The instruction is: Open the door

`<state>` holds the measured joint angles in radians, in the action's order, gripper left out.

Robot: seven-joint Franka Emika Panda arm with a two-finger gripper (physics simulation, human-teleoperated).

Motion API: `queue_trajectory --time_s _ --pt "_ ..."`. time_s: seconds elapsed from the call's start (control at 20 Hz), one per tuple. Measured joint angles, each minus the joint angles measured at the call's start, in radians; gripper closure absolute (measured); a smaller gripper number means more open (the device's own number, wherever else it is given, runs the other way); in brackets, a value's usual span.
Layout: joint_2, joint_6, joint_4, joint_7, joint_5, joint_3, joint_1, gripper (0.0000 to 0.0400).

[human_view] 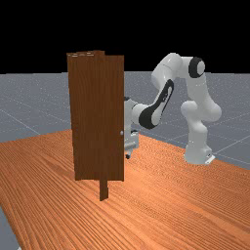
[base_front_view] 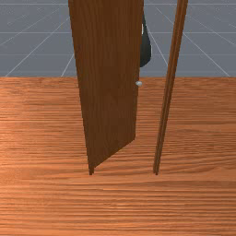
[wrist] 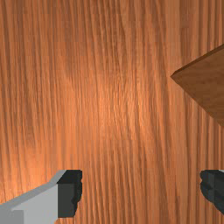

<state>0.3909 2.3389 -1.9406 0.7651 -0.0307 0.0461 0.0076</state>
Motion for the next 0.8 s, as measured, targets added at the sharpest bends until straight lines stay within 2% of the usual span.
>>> queue_trajectory --time_s 0.05,0.1,0.15,0.2,0.35,0.6,0.65,0.7,0.75,0.8 --pt "0.0 0.0 0.0 0.0 0.0 0.0 0.0 0.0157" --pt "0.0 0.0 0.0 0.0 0.0 0.0 0.0 0.0252" --pt "0.0 0.0 0.0 0.0 0.0 0.0 0.0 0.031" --pt "0.0 0.0 0.0 0.0 0.0 0.0 0.0 0.0346" --pt "-0.005 -0.002 -0.002 0.0 0.0 0.0 0.0 0.0388" --pt "-0.001 -0.01 0.004 0.0 0.0 0.0 0.0 0.0399" --pt "-0.005 0.012 -0.005 -0.001 0.0 0.0 0.0 0.0399" --pt "-0.039 0.163 -0.085 -0.006 -0.002 0.002 0.001 0.04" --pt "-0.066 0.225 -0.138 -0.01 -0.007 0.004 0.002 0.04" --pt "-0.113 0.23 -0.202 -0.012 -0.012 0.006 0.002 0.04"
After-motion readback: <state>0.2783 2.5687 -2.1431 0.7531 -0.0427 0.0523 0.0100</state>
